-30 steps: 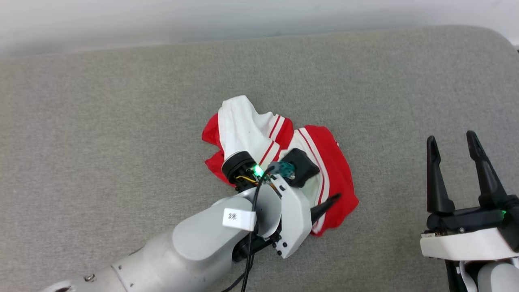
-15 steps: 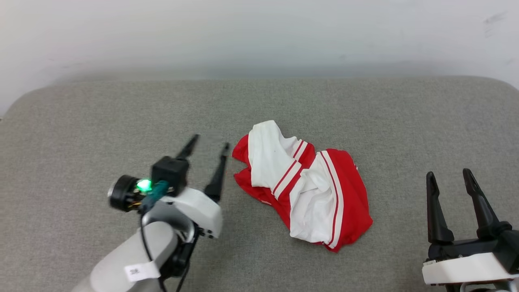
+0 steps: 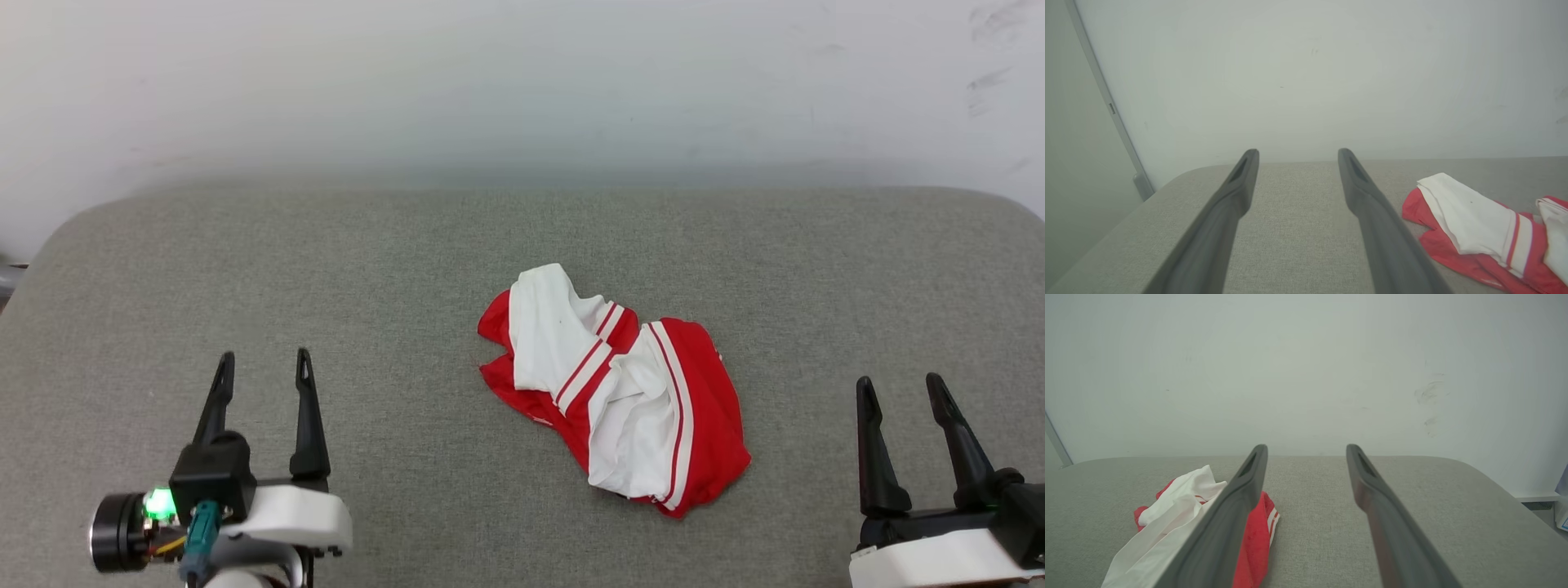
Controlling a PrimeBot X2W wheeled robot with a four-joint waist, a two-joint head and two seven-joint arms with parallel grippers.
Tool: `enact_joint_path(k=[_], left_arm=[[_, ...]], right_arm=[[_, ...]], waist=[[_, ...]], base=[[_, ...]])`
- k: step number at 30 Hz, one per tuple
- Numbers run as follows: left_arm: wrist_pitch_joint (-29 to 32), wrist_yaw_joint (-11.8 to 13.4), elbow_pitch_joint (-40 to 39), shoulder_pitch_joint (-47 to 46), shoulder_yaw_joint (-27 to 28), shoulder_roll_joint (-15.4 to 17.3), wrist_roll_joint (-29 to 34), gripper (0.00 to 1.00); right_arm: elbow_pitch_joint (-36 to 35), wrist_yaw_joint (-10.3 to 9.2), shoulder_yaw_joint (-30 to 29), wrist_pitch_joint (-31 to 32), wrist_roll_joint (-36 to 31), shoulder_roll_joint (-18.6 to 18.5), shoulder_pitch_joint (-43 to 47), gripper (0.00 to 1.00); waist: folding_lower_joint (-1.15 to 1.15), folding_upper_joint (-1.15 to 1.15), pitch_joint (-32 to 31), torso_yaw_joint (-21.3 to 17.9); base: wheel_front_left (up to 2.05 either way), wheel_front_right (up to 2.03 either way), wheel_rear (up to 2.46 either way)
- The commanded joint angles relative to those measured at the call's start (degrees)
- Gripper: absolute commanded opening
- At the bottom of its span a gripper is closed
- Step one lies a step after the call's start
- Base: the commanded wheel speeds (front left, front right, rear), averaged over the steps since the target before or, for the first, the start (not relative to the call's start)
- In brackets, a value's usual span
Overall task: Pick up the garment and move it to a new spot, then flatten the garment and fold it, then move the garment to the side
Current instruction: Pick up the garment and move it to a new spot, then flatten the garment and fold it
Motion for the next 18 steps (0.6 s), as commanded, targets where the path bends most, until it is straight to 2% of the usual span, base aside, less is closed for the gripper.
enact_joint_path(k=[1,4,12,18], left_arm=[[-0.3,-0.6,-0.3,1.7,1.3,-1.1,1.0,1.00],[-0.3,-2.4,-0.9,4.5,4.5,-3.0,4.2,1.00],[-0.3,-10.2,-0.6,9.1,10.0,-7.8,9.3,1.00],[-0.2,-13.8,0.8,10.6,13.0,-10.8,11.9,1.00]], right_arm=[[0.3,-0.04,0.0,-0.1,0.2,0.1,0.9,1.00],[0.7,-0.04,0.3,-0.1,0.6,0.1,1.2,1.00],[2.0,-0.04,0.8,-0.1,1.9,0.1,2.2,1.00],[2.5,-0.04,1.0,-0.1,2.4,0.1,2.7,1.00]], waist=[[0.00,0.00,-0.4,0.0],[0.00,0.00,-0.8,-0.1],[0.00,0.00,-1.4,-0.2],[0.00,0.00,-1.4,-0.4]], base=[[0.00,0.00,0.00],[0.00,0.00,0.00],[0.00,0.00,0.00],[0.00,0.00,0.00]])
